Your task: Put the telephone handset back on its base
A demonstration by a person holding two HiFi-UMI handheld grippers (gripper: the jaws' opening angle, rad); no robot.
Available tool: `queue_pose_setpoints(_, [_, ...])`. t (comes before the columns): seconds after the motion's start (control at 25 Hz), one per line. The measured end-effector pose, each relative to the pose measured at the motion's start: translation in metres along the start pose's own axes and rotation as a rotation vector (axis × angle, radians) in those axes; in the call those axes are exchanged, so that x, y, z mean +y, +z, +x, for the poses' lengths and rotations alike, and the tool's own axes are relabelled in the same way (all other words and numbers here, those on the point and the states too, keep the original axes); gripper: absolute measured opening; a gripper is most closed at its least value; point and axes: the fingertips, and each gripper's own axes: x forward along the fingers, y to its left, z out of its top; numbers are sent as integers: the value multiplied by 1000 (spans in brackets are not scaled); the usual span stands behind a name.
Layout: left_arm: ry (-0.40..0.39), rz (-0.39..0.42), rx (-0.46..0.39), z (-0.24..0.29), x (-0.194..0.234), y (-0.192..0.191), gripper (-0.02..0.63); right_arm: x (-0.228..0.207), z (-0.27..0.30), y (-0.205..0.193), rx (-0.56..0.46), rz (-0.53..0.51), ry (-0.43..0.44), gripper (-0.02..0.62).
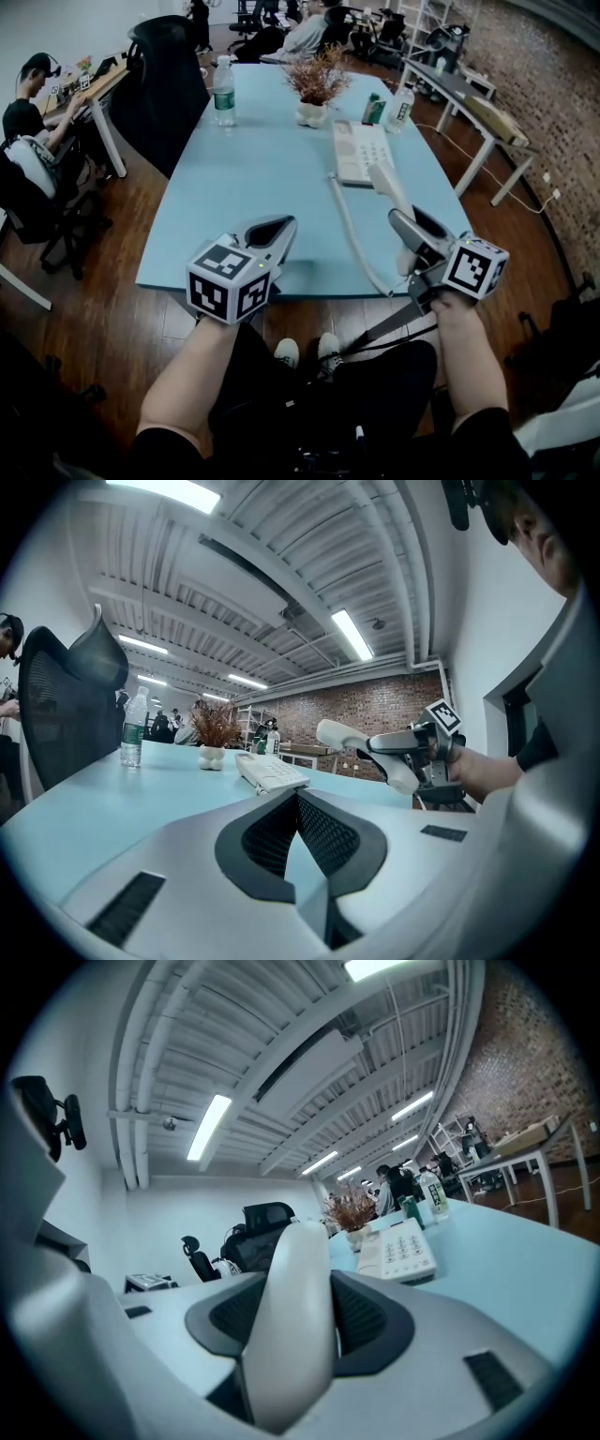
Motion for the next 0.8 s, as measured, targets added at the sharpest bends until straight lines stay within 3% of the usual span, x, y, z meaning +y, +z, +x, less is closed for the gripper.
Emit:
queue_pose_setpoints(0.16, [7, -7, -12, -2, 4, 3, -6, -34, 43, 11, 53, 16, -46, 237])
queue_pose_setpoints(0.56, [9, -19, -28, -7, 6, 6, -6, -139, 166, 24, 204, -81, -379, 236])
queue_pose_setpoints(0.8, [17, -39, -27, -10, 14, 3, -6, -169, 208, 29, 235, -149, -522, 237])
